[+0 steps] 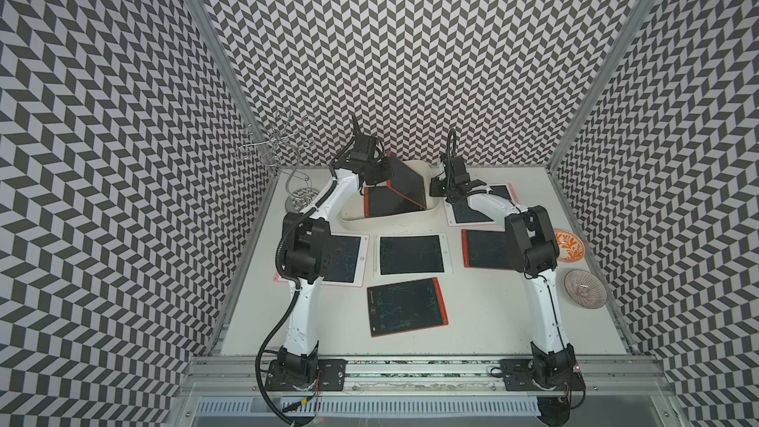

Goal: Take out the writing tablet from the storage box
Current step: Pick up the writing tablet from the storage box.

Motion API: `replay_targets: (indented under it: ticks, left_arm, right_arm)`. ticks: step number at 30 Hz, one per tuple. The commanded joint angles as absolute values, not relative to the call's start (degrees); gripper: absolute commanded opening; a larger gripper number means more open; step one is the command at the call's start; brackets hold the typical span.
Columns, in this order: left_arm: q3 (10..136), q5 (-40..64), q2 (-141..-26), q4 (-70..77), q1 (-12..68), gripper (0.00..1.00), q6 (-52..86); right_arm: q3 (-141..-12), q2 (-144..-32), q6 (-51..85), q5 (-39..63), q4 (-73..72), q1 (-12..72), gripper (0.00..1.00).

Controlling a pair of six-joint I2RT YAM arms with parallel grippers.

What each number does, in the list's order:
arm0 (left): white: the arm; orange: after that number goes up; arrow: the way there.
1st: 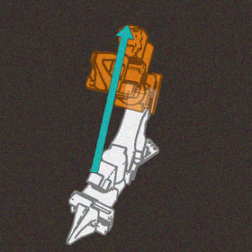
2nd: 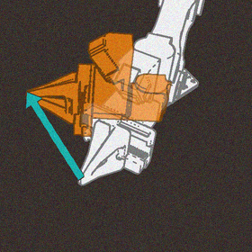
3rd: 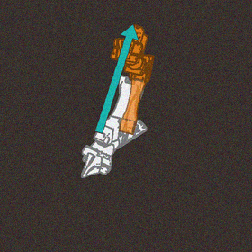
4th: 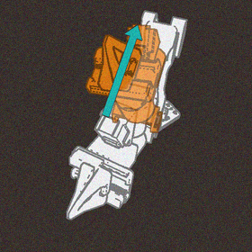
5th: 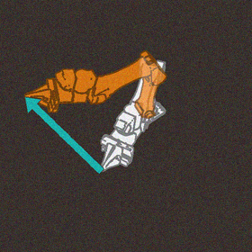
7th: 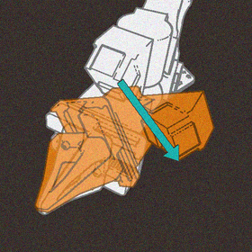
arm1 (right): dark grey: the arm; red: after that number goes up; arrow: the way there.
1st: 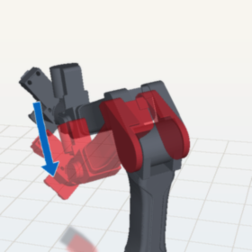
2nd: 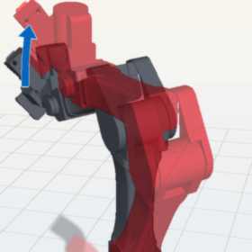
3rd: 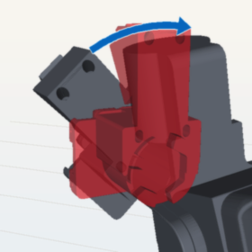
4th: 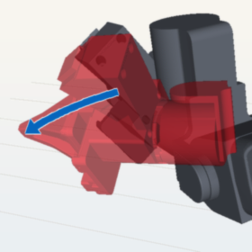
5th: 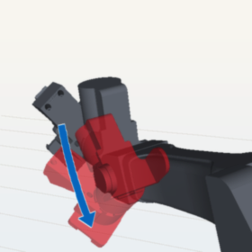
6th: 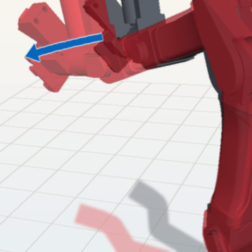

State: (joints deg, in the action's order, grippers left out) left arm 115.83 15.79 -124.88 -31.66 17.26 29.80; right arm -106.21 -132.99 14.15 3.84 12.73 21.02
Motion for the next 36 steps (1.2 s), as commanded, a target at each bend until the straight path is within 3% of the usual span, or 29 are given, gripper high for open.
replay_targets:
  ticks: [1, 9, 11, 17, 20, 22, 24, 36]
  left_arm:
    - [114.72, 15.57, -121.5, -33.58, 16.87, 0.0, 28.6]
    - [112.55, 15.97, -116.92, -32.97, 16.79, 0.0, 28.32]
    - [111.91, 16.34, -115.89, -32.78, 16.7, 0.0, 28.36]
    - [109.47, 19.02, -112.59, -31.99, 16.2, 0.0, 28.81]
    - [107.99, 20.77, -110.57, -31.87, 16.0, 0.0, 29.07]
    - [106.09, 21.98, -108.53, -30.98, 15.74, 0.0, 29.45]
    - [103.58, 23.61, -106.51, -29.66, 15.32, 0.0, 30.2]
    - [83.3, 32.22, -90.71, -17.41, 13.8, 0.0, 39.44]
  right_arm:
    - [-104.65, -131.07, 14.61, 4.75, 14.59, 21.71, 0.0]
    - [-104.68, -129.17, 15.56, 4.66, 16.05, 21.6, 0.01]
    - [-104.73, -128.36, 15.97, 4.68, 16.51, 21.61, 0.17]
    - [-104.85, -125.25, 16.91, 3.57, 18.29, 21.45, 0.52]
    - [-105.0, -123.23, 17.51, 2.04, 19.96, 21.31, 0.82]
    - [-105.28, -121.61, 18.77, 0.17, 21.82, 21.03, 0.95]
    - [-104.93, -119.6, 20.53, -1.67, 23.15, 20.58, 1.0]
    - [-96.44, -106.05, 21.45, 4.54, 19.7, 18.26, 0.99]
